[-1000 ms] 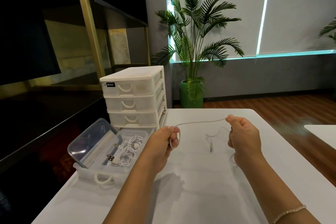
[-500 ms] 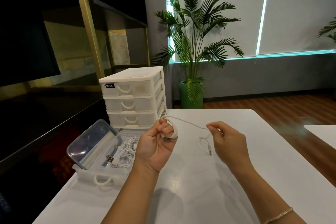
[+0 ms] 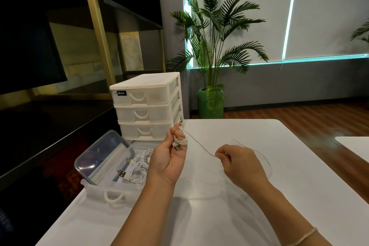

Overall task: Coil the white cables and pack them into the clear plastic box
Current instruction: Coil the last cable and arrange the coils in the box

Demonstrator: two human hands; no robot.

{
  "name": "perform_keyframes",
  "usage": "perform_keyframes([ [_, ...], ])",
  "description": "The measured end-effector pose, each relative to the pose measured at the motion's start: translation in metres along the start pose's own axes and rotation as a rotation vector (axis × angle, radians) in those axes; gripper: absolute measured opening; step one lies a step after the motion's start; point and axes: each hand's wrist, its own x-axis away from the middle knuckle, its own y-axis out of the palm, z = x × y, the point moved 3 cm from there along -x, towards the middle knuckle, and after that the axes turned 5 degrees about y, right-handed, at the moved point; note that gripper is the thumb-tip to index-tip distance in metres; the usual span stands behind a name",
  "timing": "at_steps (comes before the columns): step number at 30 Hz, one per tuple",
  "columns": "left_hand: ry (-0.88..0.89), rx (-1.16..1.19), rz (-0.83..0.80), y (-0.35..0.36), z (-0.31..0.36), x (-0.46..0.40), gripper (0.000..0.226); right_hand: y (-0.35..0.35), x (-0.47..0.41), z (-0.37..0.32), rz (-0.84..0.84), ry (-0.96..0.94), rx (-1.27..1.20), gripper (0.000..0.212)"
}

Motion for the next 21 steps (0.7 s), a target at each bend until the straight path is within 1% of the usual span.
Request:
perform_keyframes([
  [2, 0.042, -0.022, 0.021, 0.001, 0.001, 0.0, 0.028, 0.0, 0.002, -0.006, -0.047, -0.04, 0.031, 0.022],
  [6, 0.157, -0.114, 0.122, 0.001, 0.002, 0.001, 0.024, 0.003, 0.008, -0.019, -0.132, -0.128, 0.114, 0.025],
  [10, 0.166, -0.16, 0.079, 0.0, 0.004, 0.003, 0.017, 0.007, 0.012, -0.027, -0.168, -0.197, 0.146, 0.026],
  [12, 0.228, -0.334, 0.083, -0.001, 0.005, 0.003, 0.016, 0.007, 0.014, -0.029, -0.178, -0.216, 0.148, 0.026],
  [14, 0.327, -0.625, 0.083, -0.001, 0.004, 0.003, 0.016, 0.007, 0.014, -0.03, -0.191, -0.231, 0.145, 0.026],
  [17, 0.463, -1.101, -0.005, -0.001, 0.002, 0.002, 0.015, 0.006, 0.014, -0.035, -0.209, -0.26, 0.158, 0.026],
  [19, 0.493, -1.254, -0.061, -0.003, 0.0, 0.003, 0.015, 0.006, 0.015, -0.038, -0.227, -0.279, 0.164, 0.026],
  [21, 0.484, -1.323, -0.071, -0.004, -0.001, 0.003, 0.015, 0.006, 0.016, -0.043, -0.247, -0.298, 0.165, 0.026],
])
